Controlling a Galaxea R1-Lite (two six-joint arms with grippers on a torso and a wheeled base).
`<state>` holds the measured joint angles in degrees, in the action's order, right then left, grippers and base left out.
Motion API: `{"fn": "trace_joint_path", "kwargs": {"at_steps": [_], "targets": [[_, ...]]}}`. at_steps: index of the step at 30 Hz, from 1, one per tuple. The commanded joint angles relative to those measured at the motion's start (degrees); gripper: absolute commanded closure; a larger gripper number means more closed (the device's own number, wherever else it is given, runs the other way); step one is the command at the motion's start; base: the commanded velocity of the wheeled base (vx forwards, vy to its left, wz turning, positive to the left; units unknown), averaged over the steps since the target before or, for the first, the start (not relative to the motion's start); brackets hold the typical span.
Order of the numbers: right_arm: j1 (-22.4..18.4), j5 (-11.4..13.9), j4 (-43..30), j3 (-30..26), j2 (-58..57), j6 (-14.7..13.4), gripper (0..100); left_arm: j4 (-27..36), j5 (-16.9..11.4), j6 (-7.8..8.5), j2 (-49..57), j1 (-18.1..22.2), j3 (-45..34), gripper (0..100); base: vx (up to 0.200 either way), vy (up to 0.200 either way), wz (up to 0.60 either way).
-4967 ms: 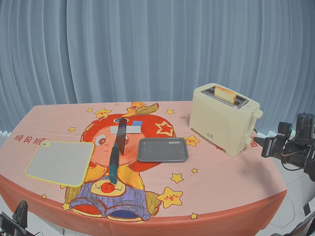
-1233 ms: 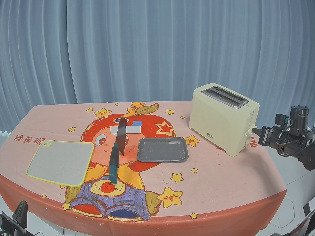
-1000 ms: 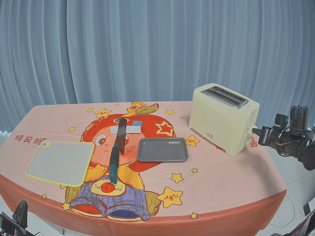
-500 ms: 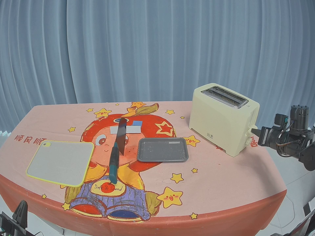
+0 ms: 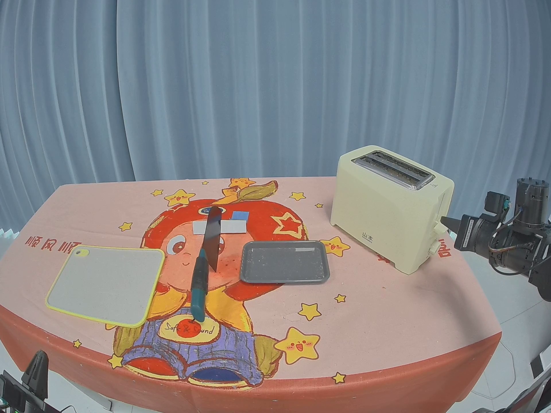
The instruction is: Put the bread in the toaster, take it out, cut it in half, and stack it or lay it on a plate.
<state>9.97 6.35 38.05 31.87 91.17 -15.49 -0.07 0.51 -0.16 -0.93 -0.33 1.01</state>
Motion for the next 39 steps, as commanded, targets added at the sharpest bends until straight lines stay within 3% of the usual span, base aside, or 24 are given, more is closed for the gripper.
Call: {"fn": "trace_joint_path", "kwargs": {"at_steps": [1, 10, 39], "targets": [[0.3, 0.1, 0.1, -0.1, -1.9, 0.1, 100, 0.0, 0.0, -0.02, 0.2, 0.0, -1.0, 100, 0.0, 0.0, 0.0], [4.4, 0.2, 0.1, -2.2, -6.4, -0.2, 100, 0.0, 0.0, -0.02, 0.2, 0.0, -1.0, 100, 0.0, 0.0, 0.0], [6.7, 0.6, 0.0, -7.3, -9.7, 0.9, 100, 0.0, 0.0, -0.02, 0.3, 0.0, -1.0, 100, 0.0, 0.0, 0.0]]}}
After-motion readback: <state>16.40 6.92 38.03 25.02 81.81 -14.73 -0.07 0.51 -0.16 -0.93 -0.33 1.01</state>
